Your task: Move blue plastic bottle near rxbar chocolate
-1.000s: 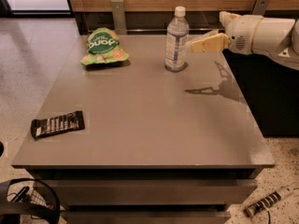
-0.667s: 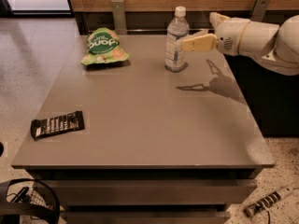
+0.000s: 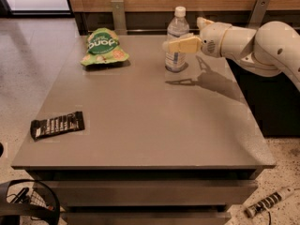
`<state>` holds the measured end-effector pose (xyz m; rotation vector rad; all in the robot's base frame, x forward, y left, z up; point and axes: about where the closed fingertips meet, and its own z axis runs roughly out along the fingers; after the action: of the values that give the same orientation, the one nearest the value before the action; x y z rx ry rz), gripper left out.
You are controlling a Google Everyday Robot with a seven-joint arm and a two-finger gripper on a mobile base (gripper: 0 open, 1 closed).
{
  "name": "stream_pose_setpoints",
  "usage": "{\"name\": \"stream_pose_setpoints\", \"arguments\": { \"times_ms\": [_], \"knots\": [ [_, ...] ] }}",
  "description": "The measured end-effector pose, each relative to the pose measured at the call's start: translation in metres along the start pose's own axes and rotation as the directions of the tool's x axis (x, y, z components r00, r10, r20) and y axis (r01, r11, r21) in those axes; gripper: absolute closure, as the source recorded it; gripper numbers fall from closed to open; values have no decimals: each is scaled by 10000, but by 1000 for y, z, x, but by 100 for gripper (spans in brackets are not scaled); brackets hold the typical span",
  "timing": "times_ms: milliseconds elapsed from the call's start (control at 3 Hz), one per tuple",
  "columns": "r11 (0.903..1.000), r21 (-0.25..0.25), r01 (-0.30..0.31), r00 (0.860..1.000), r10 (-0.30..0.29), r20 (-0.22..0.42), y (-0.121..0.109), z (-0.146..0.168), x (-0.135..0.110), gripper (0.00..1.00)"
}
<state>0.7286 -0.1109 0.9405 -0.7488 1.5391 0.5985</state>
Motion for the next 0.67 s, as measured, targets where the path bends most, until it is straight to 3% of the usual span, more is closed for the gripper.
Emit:
{"name": "stream_pose_setpoints", "arguments": {
  "times_ms": [333, 667],
  "knots": [
    [9999, 3, -146, 9997, 146, 191, -2, 20, 7, 1],
    [9999, -37, -139, 9997, 139, 181, 0, 21, 7, 22]
  ]
}}
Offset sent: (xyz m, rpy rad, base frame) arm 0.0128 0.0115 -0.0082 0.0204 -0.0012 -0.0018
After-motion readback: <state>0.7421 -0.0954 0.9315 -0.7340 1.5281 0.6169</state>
